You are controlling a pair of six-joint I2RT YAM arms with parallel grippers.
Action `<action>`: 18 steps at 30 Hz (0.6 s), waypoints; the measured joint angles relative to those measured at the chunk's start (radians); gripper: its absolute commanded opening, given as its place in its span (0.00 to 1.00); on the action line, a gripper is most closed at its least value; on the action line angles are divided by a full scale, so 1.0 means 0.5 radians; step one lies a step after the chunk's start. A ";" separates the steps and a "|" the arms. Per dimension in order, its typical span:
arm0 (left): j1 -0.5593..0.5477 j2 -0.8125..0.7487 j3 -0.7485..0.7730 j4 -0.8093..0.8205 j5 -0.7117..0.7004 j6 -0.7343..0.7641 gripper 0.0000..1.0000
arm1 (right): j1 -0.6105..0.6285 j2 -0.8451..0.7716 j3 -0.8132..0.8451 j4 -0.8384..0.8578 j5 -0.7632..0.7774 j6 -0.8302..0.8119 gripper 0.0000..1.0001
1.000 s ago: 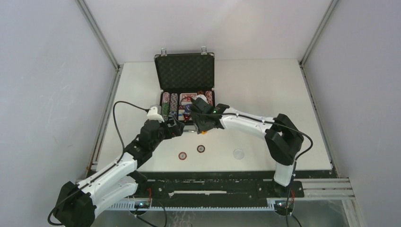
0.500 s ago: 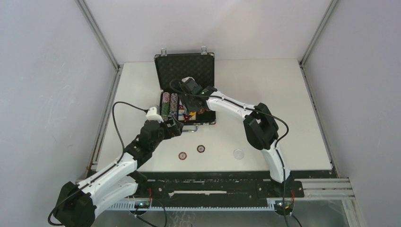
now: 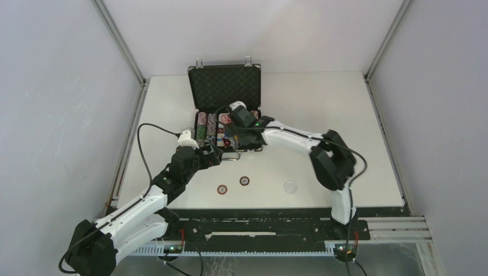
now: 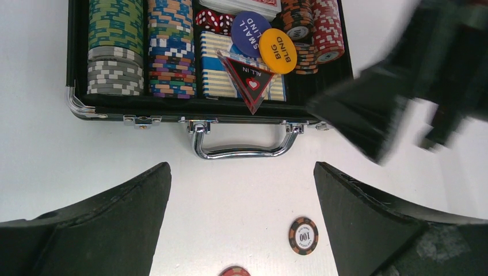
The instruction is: Pack up texas hold em set
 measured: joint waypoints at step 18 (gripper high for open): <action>0.005 -0.040 0.000 0.065 0.143 -0.030 0.99 | 0.100 -1.474 -1.695 -0.124 0.387 0.644 0.91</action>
